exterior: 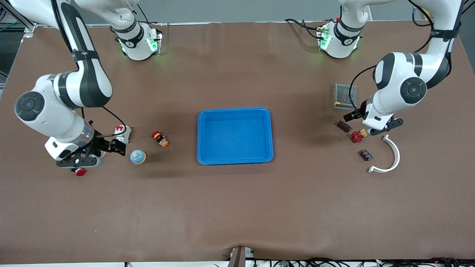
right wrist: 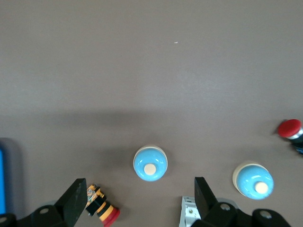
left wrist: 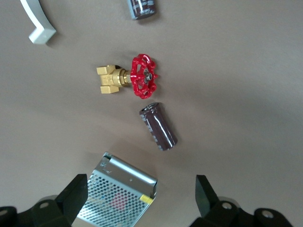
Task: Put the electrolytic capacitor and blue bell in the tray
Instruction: 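Move the left gripper to the capacitor while the right gripper reaches the bell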
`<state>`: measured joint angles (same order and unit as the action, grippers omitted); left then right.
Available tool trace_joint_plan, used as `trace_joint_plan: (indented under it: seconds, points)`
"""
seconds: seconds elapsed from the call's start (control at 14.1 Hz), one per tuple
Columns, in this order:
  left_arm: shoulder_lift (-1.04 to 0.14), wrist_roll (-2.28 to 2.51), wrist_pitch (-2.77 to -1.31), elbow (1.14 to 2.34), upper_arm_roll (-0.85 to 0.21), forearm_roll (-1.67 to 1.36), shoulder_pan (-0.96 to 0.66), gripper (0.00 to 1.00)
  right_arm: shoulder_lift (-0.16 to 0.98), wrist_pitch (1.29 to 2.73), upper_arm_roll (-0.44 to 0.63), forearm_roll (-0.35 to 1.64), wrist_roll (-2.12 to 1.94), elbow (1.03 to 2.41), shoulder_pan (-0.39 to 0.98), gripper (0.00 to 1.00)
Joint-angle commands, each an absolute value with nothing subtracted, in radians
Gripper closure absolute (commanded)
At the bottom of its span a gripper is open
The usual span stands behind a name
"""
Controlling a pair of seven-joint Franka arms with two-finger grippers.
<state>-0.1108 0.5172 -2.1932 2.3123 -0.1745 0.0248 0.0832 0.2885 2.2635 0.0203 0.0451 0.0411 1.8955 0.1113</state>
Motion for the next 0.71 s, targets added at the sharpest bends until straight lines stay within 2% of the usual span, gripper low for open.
trace_joint_plan:
  seconds: [0.0, 0.14, 0.64]
  points:
    - [-0.162, 0.575, -2.252, 2.312, -0.176, 0.026, 0.121, 0.00, 0.305, 2.345, 0.026, 0.054, 0.049, 1.945, 0.127, 0.00]
    - [-0.193, 0.594, -2.284, 2.318, -0.176, 0.026, 0.143, 0.01, 0.313, 2.396, 0.026, 0.054, 0.043, 1.976, 0.129, 0.00]
    - [-0.291, 0.794, -2.390, 2.321, -0.179, 0.026, 0.121, 0.19, 0.347, 2.539, 0.026, 0.049, 0.035, 2.075, 0.141, 0.00]
